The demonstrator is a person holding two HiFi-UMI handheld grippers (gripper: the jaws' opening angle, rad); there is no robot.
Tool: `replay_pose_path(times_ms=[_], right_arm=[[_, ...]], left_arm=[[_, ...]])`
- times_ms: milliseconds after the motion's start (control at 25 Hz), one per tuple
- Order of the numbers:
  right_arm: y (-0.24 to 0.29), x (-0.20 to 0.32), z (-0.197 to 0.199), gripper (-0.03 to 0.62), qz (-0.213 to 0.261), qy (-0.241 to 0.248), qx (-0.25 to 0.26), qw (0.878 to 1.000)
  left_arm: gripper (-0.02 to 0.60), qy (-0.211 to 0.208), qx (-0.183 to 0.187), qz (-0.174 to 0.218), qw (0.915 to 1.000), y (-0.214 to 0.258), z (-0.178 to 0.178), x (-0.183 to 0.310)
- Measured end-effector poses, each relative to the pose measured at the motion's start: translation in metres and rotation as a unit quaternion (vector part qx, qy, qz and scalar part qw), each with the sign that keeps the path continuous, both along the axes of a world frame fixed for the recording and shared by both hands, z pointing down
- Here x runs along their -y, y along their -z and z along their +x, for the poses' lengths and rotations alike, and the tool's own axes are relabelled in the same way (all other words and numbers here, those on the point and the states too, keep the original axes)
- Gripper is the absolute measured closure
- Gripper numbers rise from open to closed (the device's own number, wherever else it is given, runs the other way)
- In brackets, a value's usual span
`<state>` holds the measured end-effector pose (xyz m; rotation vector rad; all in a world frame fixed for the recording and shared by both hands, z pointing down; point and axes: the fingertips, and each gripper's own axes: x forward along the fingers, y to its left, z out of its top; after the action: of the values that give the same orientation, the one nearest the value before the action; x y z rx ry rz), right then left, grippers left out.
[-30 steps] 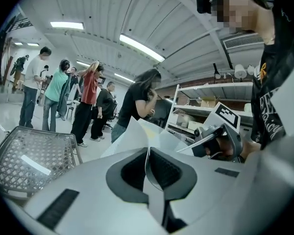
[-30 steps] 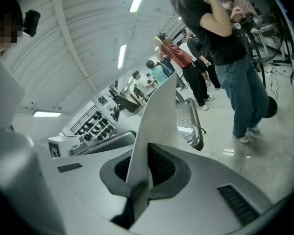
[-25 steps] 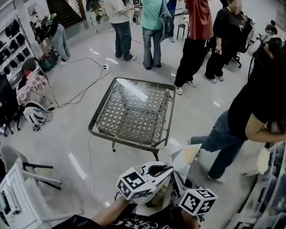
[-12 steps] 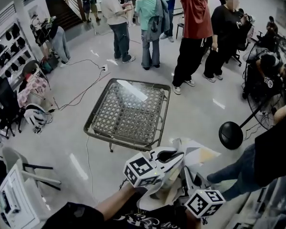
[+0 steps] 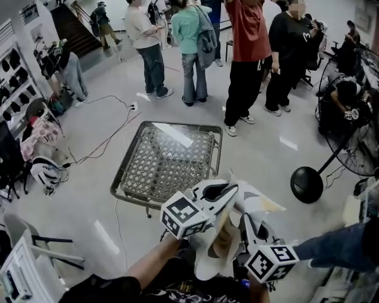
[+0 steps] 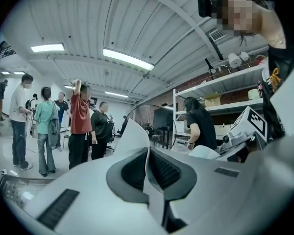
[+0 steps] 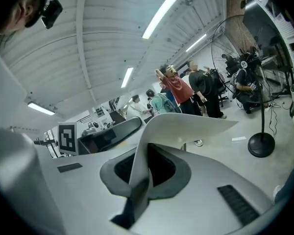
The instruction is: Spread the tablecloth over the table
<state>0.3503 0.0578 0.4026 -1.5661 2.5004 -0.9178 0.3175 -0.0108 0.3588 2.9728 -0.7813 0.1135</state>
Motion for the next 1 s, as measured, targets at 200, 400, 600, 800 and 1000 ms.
replay_pose_path(times_ms=[200, 400, 600, 800, 1000], right_arm=[[0.001, 0.059, -0.037, 0.566, 0.006, -0.019, -0.001, 1.000], [0.009, 0.128, -0.086, 0.566, 0.010, -0.056, 0.002, 0.998], [0.040, 0.202, -0.121, 0.565, 0.065, -0.104, -0.020, 0.992], [0.078, 0.264, -0.154, 0.563, 0.111, -0.126, -0.066, 0.984], [0.076, 0.314, -0.202, 0.565, 0.154, -0.097, -0.088, 0.979]], left_arm=[[0.558, 0.001, -0.028, 0.001, 0.9996, 0.008, -0.042, 0.064], [0.557, -0.029, -0.033, -0.009, 0.9990, 0.006, -0.100, 0.136], [0.557, -0.051, -0.059, -0.010, 0.9969, 0.018, -0.149, 0.218], [0.557, -0.033, -0.086, 0.018, 0.9956, 0.047, -0.190, 0.300], [0.557, 0.018, -0.084, 0.066, 0.9941, 0.066, -0.237, 0.381]])
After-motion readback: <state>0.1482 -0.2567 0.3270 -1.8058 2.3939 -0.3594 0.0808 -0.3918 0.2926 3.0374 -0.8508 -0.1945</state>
